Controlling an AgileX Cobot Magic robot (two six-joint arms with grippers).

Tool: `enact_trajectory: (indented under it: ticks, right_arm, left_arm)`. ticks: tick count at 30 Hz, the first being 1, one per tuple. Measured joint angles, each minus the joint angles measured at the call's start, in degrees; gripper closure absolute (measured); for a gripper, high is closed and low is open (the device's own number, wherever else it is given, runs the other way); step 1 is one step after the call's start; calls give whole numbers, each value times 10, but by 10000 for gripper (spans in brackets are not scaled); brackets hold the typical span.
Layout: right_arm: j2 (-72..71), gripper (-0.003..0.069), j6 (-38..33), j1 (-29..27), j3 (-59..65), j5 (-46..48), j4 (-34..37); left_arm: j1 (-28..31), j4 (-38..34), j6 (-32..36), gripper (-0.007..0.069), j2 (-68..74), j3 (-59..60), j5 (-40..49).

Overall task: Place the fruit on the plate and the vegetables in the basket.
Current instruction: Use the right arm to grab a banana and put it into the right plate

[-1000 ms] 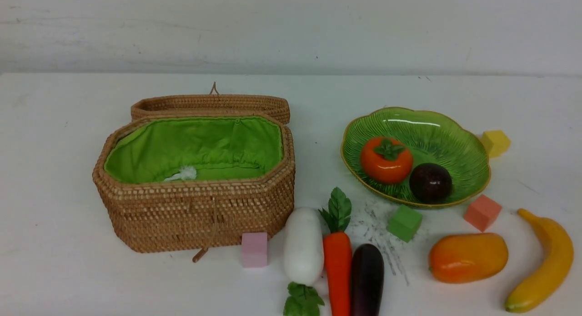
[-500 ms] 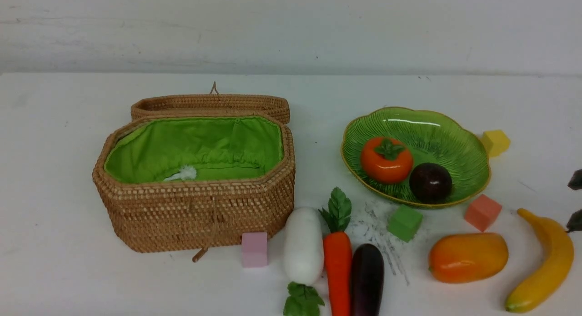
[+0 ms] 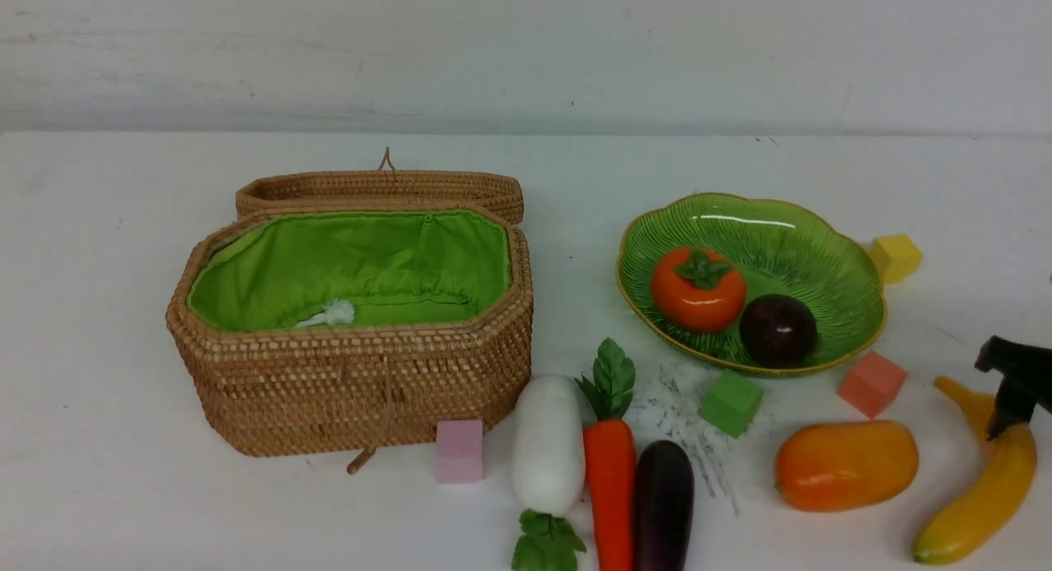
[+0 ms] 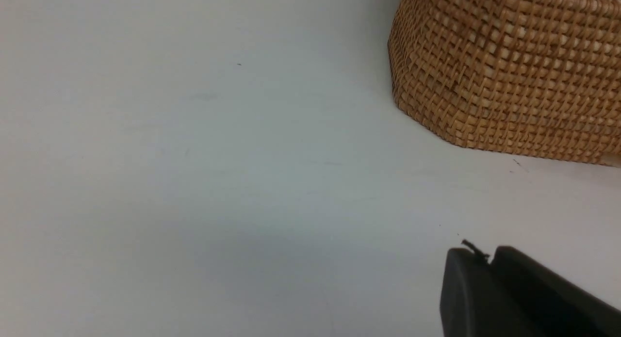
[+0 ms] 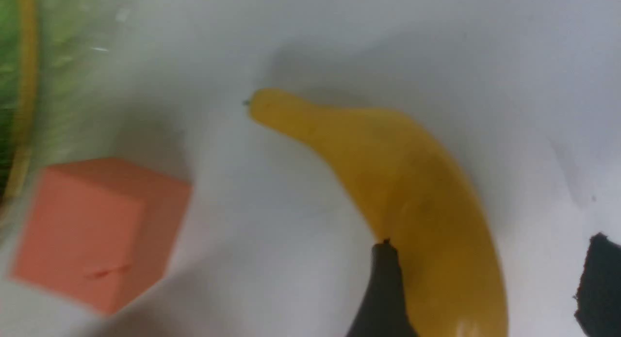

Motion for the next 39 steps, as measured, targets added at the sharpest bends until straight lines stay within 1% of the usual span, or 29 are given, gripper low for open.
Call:
enact_trajectory:
  ticks: [2, 5, 6, 10, 14, 18, 19, 20, 22, 25, 30, 31, 34, 35, 36, 38, 39]
  right_arm:
    - [19, 155, 0, -1, -1, -7, -1]
    - [46, 205, -1, -1, -8, -10, 1]
    - [47, 205, -1, -1, -8, -10, 1]
    - [46, 326, -4, -1, -15, 5, -1]
    - [30, 325, -33, -1, -41, 43, 8]
    - [-20, 325, -95, 0, -151, 51, 6]
    - [-22, 325, -98, 1, -157, 51, 6]
    - [-32, 325, -129, 6, -211, 44, 6]
    - [-36, 325, -167, 20, -267, 33, 6]
    - [-30, 325, -244, 60, -341, 17, 7]
    - [24, 325, -416, 149, -445, 10, 2]
    - [51, 325, -450, 167, -465, 13, -9]
    - [112, 325, -496, 198, -496, 16, -54]
    - [134, 325, -502, 205, -503, 16, -75]
    - [139, 325, -502, 205, -504, 16, -75]
    - [197, 325, -509, 217, -510, 5, -145]
    - [201, 325, -510, 217, -510, 5, -150]
  left_arm:
    - [0, 0, 0, 566, 0, 0, 0]
    - [0, 0, 0, 564, 0, 0, 0]
    - [0, 0, 0, 564, 0, 0, 0]
    - [0, 0, 0, 564, 0, 0, 0]
    - [0, 0, 0, 564, 0, 0, 0]
    - [0, 0, 0, 562, 0, 0, 0]
    - [0, 0, 0, 562, 0, 0, 0]
    - [0, 0, 0, 557, 0, 0, 0]
    - [0, 0, 0, 554, 0, 0, 0]
    - [0, 0, 0, 553, 0, 0, 0]
    - [0, 0, 0, 553, 0, 0, 0]
    - [0, 0, 0, 551, 0, 0, 0]
    - [0, 1, 0, 548, 0, 0, 0]
    - [0, 1, 1, 547, 0, 0, 0]
    - [0, 1, 1, 546, 0, 0, 0]
    - [0, 2, 1, 545, 0, 0, 0]
    - [0, 2, 1, 545, 0, 0, 0]
